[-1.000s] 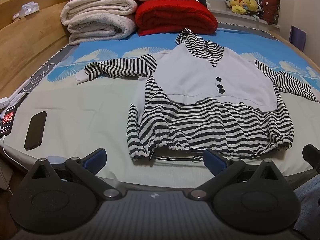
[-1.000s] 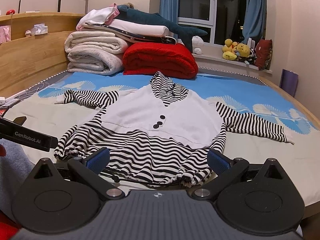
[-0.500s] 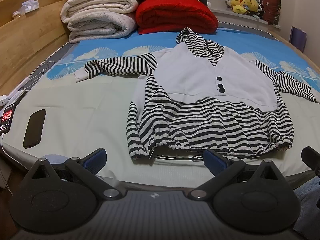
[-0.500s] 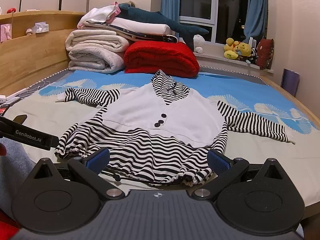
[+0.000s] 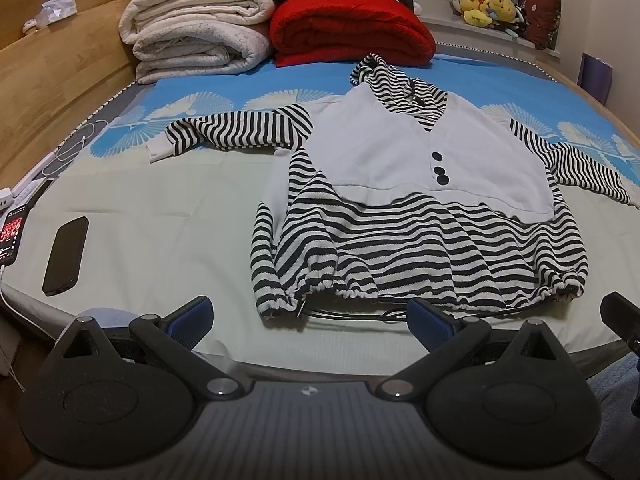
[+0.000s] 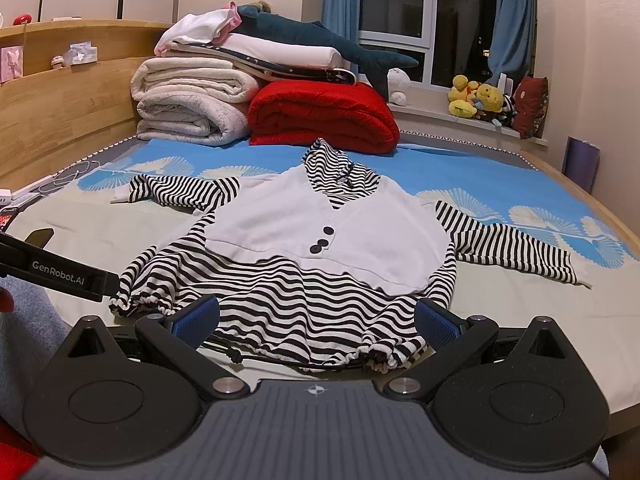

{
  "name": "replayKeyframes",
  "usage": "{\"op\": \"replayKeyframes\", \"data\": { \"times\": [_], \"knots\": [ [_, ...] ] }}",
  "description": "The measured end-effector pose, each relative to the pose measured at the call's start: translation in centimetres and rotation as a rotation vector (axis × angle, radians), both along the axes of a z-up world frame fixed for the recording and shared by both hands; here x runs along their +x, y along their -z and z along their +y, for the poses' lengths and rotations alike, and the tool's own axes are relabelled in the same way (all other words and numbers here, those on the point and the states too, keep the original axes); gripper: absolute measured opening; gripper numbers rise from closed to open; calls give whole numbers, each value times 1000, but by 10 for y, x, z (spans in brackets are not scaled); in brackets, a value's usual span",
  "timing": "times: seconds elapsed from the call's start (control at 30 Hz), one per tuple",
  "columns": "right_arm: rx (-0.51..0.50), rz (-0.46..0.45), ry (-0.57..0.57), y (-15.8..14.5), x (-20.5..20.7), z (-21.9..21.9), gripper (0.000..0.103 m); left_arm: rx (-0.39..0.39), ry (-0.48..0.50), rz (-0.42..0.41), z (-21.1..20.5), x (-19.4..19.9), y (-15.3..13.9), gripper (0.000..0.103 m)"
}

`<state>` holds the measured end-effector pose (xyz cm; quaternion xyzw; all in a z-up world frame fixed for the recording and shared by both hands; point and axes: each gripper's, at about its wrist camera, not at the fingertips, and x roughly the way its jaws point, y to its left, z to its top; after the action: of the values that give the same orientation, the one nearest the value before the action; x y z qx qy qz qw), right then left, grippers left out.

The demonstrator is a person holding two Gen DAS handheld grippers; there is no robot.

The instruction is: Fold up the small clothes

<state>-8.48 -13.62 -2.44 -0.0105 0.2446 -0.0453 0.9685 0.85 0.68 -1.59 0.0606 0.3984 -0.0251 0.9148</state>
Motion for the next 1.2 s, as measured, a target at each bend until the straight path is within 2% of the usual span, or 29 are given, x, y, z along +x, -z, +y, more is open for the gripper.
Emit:
{"op": "replayKeyframes", "data": {
  "times": [0.93,1.03,1.1,1.2],
  "knots": [
    [27,12,7,1,7,1,102,19,14,-4,-11,-3,-3,103],
    [27,13,11,3,15,-1,102,9,26,-2,-7,8,2,103],
    [5,21,26,7,27,-10,102,11,-6,-17,2,26,9,103],
    [-4,96,137,21,55,-47,102,-8,-65,-86,25,57,24,103]
  ]
}}
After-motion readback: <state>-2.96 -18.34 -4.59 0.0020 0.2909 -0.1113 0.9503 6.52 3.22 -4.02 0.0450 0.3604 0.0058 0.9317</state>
